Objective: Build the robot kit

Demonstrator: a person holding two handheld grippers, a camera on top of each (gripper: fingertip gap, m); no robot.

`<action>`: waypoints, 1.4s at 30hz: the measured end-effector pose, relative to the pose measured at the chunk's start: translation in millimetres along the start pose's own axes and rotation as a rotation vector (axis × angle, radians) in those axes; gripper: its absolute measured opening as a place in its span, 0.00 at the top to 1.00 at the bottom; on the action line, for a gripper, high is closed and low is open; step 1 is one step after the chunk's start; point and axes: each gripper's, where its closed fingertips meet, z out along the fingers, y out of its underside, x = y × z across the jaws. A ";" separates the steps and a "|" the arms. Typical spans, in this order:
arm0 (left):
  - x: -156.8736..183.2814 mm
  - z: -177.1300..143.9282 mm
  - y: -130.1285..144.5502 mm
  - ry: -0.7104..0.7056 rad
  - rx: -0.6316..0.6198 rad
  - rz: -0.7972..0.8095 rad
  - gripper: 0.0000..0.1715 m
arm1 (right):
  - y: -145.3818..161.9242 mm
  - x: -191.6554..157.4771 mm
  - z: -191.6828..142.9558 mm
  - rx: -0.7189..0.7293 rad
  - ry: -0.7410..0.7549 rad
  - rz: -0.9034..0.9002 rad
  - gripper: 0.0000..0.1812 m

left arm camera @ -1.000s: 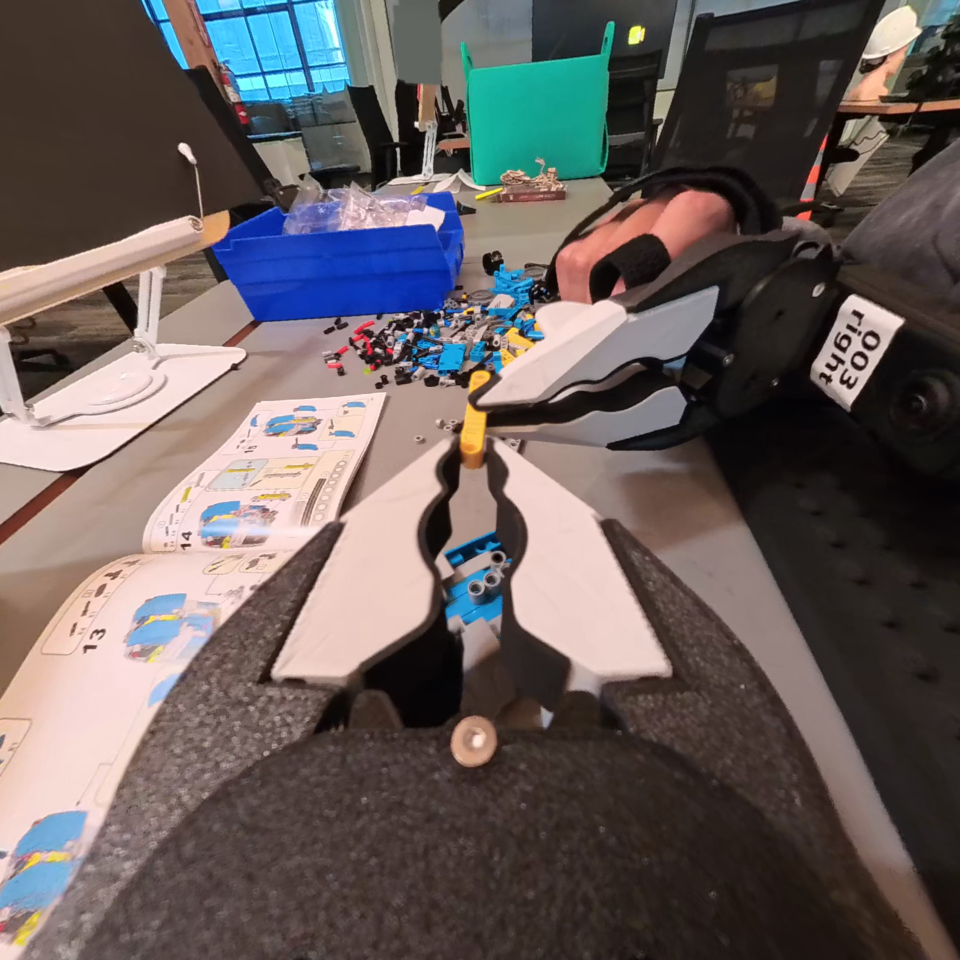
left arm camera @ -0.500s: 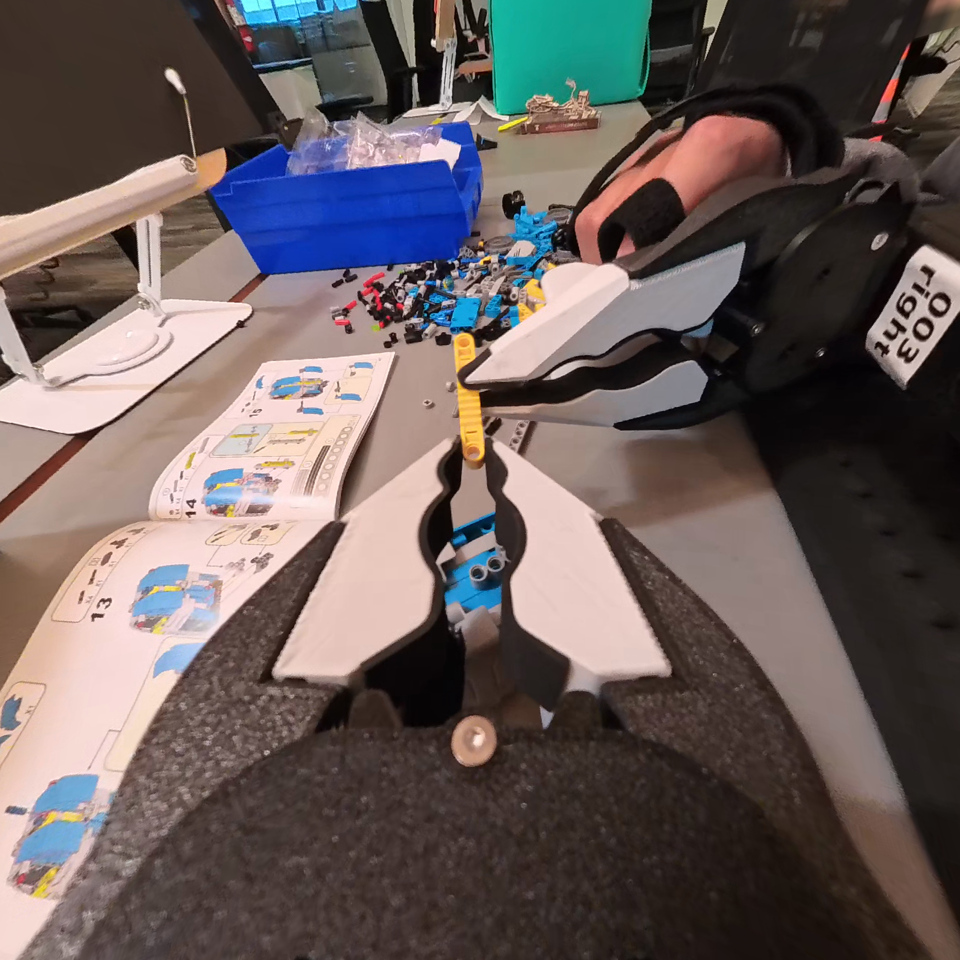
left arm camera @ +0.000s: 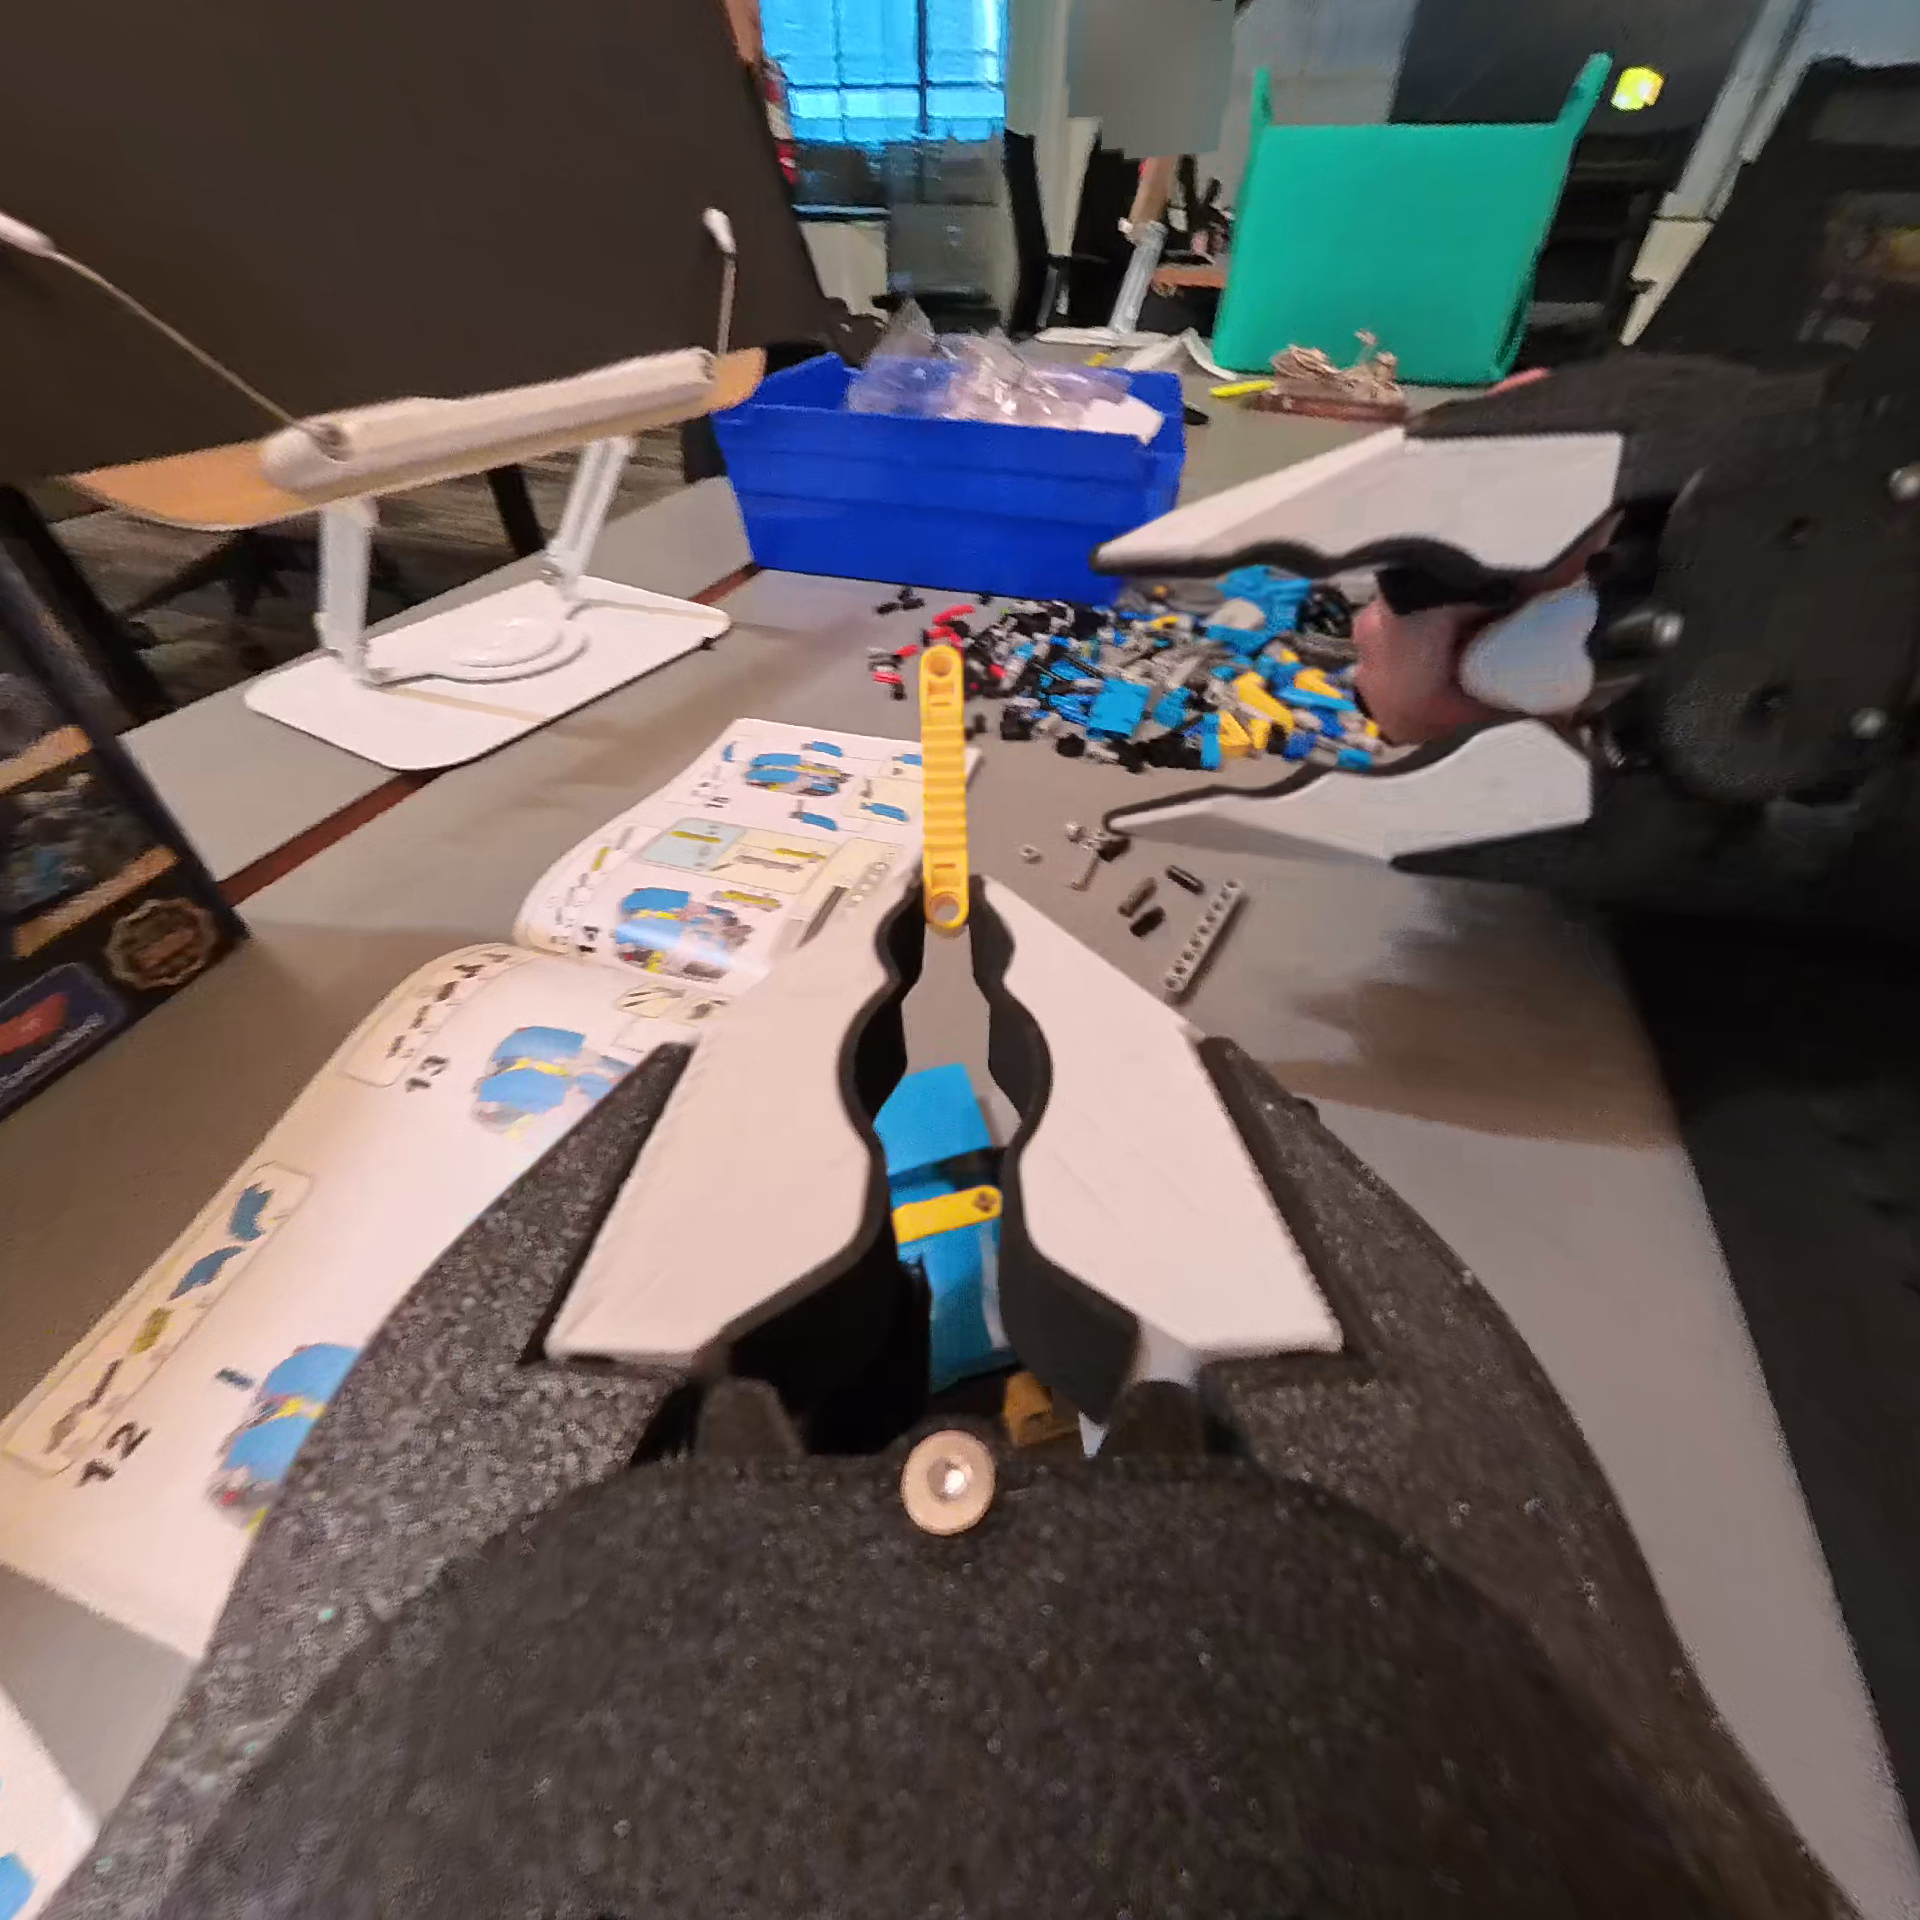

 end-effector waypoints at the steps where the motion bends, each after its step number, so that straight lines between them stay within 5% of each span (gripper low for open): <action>1: -4.6 -1.8 -2.0 -0.022 0.013 -0.005 0.96 | 4.8 5.4 2.3 -0.023 -0.023 0.094 0.69; 6: -15.9 -6.4 -5.9 -0.076 0.045 -0.015 0.96 | 16.1 28.2 6.9 -0.062 -0.129 0.565 0.80; 9: -16.2 -5.4 -4.3 -0.081 0.039 -0.004 0.96 | 11.3 15.5 7.7 -0.038 -0.313 0.820 0.77; 13: -12.6 -4.0 -4.2 -0.077 0.043 0.018 0.96 | 6.3 -13.2 5.7 -0.074 -0.577 0.990 0.76; 18: -10.8 -2.6 -2.9 -0.083 0.035 0.042 0.96 | -27.4 -12.4 -11.2 0.102 -0.815 1.218 0.77; 27: -11.3 -2.1 -1.7 -0.087 0.030 0.049 0.96 | -16.4 -6.7 -10.2 0.100 -0.864 1.377 0.79; 42: -11.8 -0.6 1.1 -0.094 0.018 0.065 0.96 | -17.4 -14.0 -11.6 0.076 -0.895 1.366 0.83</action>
